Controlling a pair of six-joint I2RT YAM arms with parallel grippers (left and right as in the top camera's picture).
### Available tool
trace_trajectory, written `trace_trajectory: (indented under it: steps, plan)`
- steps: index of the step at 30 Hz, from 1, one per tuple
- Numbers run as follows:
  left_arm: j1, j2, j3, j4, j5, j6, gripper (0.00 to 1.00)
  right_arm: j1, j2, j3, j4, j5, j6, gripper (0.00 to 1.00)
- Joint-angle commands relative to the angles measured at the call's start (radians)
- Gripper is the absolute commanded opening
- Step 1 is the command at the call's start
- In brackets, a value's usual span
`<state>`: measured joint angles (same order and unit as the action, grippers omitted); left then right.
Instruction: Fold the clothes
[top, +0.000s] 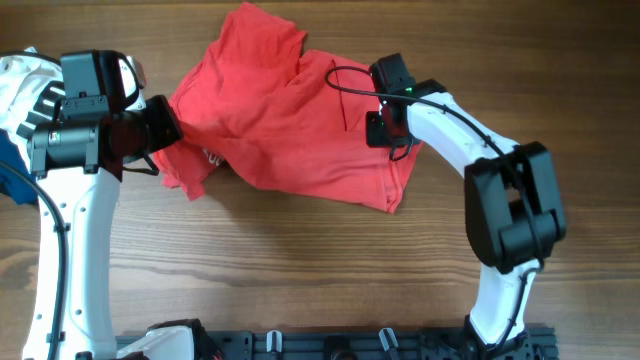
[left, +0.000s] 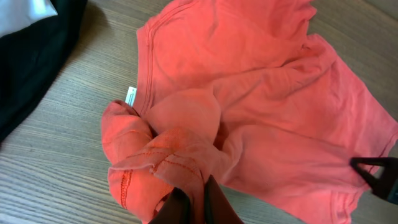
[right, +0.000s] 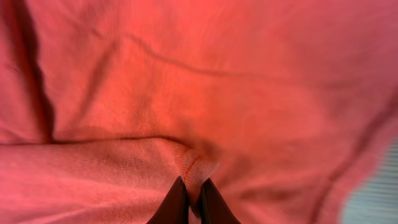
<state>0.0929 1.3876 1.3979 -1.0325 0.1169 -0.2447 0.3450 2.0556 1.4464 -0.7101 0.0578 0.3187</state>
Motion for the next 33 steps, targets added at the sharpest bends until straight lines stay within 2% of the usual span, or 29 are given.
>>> trace_trajectory:
  steps: [1, 14, 15, 16, 17, 33]
  plan:
    - [0.001, 0.002, 0.013, 0.003, -0.006, 0.006, 0.07, -0.007, -0.098, 0.003, -0.001, 0.077, 0.021, 0.08]
    - [0.001, 0.002, 0.013, 0.003, -0.006, 0.006, 0.07, -0.007, -0.099, 0.000, -0.053, 0.017, -0.006, 0.05]
    - [0.001, 0.002, 0.013, 0.002, -0.006, 0.006, 0.07, -0.007, -0.099, 0.000, -0.050, 0.017, -0.004, 0.20]
    - [0.001, 0.002, 0.013, 0.002, -0.006, 0.006, 0.08, -0.007, -0.099, 0.000, -0.048, 0.017, -0.005, 0.40]
    - [0.001, 0.002, 0.013, 0.002, -0.006, 0.006, 0.08, -0.007, -0.098, 0.000, -0.046, 0.017, -0.012, 0.50]
    - [0.001, 0.002, 0.013, 0.002, -0.006, 0.006, 0.08, -0.007, 0.017, 0.000, 0.022, -0.058, -0.027, 0.50]
